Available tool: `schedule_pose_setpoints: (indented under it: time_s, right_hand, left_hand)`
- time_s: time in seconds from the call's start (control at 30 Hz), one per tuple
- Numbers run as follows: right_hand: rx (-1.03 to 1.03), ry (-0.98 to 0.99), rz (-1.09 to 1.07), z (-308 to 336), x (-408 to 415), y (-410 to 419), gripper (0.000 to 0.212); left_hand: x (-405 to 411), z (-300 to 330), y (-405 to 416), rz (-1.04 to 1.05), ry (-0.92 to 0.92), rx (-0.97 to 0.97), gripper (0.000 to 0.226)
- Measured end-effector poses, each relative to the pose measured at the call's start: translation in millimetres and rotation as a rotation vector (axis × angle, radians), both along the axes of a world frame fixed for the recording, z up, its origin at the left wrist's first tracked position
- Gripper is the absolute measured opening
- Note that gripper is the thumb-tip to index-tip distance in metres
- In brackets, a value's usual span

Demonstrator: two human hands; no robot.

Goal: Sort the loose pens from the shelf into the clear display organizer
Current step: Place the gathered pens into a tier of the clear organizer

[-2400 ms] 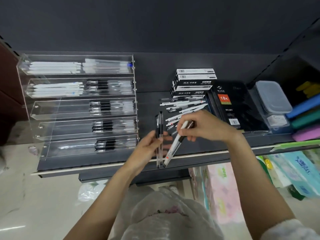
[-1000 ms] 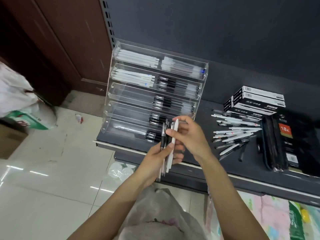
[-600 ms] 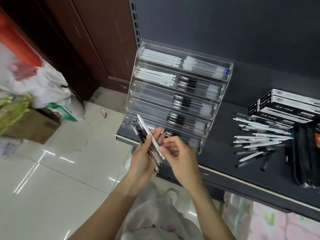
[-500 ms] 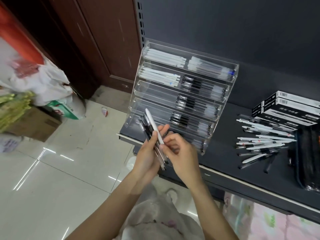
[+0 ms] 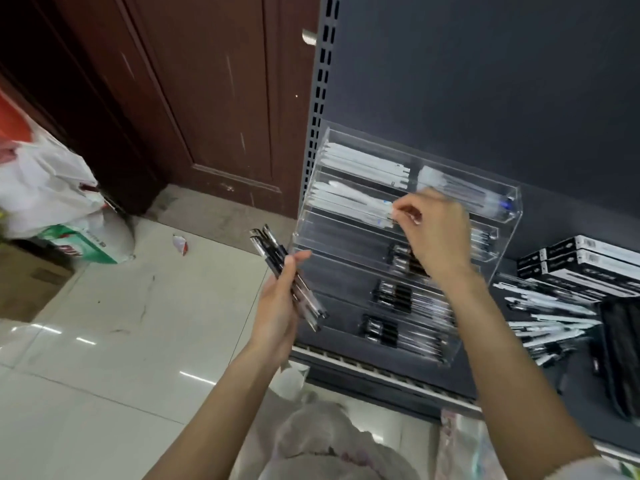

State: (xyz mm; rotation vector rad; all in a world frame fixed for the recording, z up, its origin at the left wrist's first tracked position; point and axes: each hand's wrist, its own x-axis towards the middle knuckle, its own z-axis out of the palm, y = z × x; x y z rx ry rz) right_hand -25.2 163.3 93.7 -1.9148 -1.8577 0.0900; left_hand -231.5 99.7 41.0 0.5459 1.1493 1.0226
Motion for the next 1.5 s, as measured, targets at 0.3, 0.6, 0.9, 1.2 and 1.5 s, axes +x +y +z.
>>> schedule_pose_setpoints:
  time_s: [0.3, 0.6, 0.9, 1.2, 1.5]
  right_hand:
    - [-0.159, -0.219, 0.002, -18, -19, 49, 0.011]
    - [-0.161, -0.247, -0.052, -21, -18, 49, 0.012]
    - [-0.034, 0.134, 0.053, 6, -35, -5, 0.009]
    - [-0.451, 0.643, 0.076, -13, -41, -66, 0.034]
    - [-0.155, 0.205, 0.025, -25, 0, -105, 0.021]
  left_hand:
    - [3, -1, 36, -0.119, 0.021, 0.053, 0.024]
    - [12, -4, 36, -0.162, 0.015, 0.037, 0.027]
    - [21, -1, 31, -0.137, -0.032, 0.042, 0.023]
    - [24, -1, 12, -0.248, -0.085, 0.141, 0.029]
    - [7, -17, -5, -0.132, 0.084, 0.123, 0.037]
